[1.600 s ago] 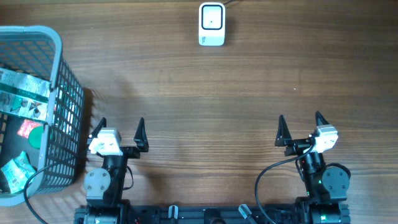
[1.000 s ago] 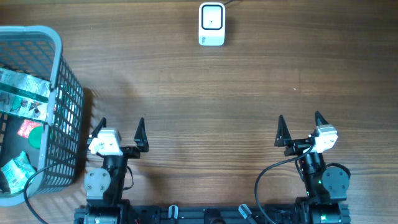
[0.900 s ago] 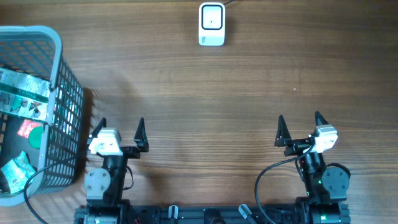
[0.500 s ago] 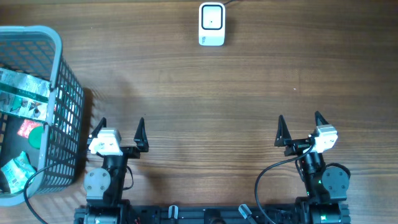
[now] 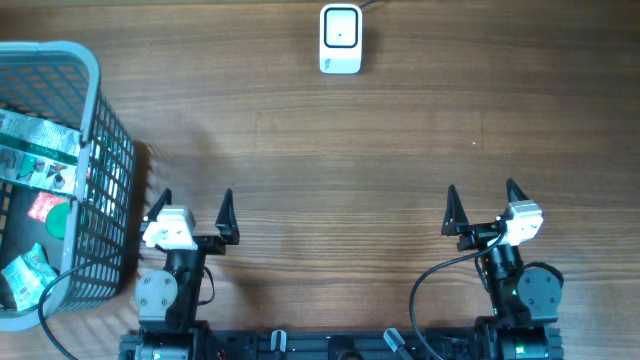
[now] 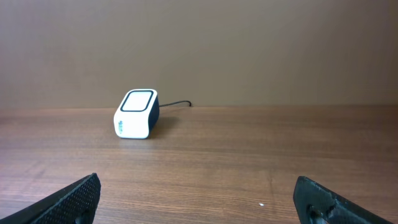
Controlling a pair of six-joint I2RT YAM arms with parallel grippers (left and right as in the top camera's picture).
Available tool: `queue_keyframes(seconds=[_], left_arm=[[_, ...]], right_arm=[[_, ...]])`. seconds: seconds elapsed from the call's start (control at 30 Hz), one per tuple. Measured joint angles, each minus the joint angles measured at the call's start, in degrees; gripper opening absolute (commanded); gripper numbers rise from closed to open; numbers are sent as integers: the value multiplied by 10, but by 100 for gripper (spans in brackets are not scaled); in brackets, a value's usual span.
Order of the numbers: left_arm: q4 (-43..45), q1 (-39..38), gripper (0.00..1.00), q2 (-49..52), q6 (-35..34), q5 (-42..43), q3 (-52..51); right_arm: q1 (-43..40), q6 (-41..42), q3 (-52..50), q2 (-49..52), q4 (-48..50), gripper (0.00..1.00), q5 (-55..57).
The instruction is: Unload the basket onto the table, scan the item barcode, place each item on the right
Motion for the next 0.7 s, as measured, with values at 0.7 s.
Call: queue_keyframes(seconds=[0.7], left_arm=[[-296, 0, 100, 59, -52, 76, 269]], right_arm=[[0, 0, 0, 1, 0, 100, 0]])
